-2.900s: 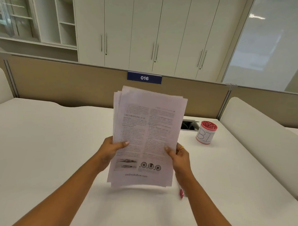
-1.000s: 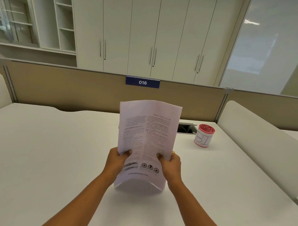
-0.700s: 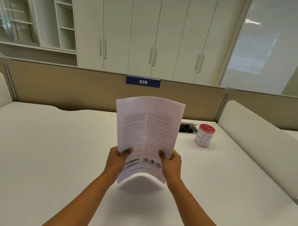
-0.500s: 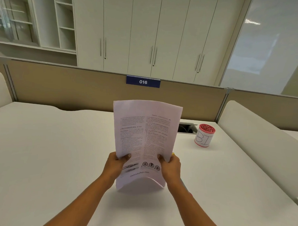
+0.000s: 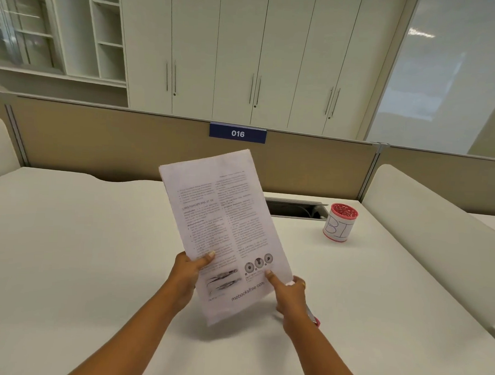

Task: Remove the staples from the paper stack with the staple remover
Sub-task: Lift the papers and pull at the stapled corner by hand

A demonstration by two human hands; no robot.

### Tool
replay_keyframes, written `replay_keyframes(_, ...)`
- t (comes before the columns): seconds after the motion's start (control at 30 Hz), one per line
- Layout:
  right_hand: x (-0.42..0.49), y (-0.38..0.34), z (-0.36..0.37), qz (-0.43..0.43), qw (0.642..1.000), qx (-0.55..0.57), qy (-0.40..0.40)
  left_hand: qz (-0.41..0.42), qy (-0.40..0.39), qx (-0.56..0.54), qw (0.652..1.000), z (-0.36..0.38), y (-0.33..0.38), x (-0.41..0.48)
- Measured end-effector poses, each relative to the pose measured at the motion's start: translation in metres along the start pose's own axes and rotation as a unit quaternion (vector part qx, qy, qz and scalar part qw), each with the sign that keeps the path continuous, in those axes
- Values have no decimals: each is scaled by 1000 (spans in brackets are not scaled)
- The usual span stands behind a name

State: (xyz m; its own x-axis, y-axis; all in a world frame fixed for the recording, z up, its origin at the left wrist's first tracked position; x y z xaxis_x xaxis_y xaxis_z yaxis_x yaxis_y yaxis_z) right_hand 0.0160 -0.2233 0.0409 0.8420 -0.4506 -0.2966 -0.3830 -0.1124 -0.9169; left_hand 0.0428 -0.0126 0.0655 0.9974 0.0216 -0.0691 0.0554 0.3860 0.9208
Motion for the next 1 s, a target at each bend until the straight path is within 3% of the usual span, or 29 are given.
replay_keyframes(0.13,-7,15,15,87,972,176,-126,-4,10,-33,999,2,0,0)
replay_keyframes(0.27,-14,15,24,63,955,236,-168,-10,19,-49,999,4,-1,-1)
replay_keyframes(0.43,-10,11,13,7,976,179,-125,-15,18,-34,999,-4,4,-2)
replay_keyframes(0.67,13,3,-19,-58,996,35,-62,-10,137,-61,989,-56,33,11)
replay_keyframes(0.9,27,-19,-37,-105,992,-59,-28,-118,179,11,977,-96,33,8)
replay_keyframes(1.0,36,-24,-41,-91,995,-44,-19,-164,169,62,970,-101,26,3)
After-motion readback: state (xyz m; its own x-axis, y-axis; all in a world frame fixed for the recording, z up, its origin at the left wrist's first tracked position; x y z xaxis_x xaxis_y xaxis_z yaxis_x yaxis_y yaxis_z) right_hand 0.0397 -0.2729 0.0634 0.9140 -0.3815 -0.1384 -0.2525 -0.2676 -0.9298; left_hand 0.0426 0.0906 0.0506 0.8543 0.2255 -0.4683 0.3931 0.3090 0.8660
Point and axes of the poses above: each hand's wrist, its own x-axis towards the middle knuckle, its own z-axis out of the palm, y = z × x, the point moved 4 cm from there along x, towards the middle knuckle, and after that the axes turned 6 degrees about -x, right-handed, at the moved point
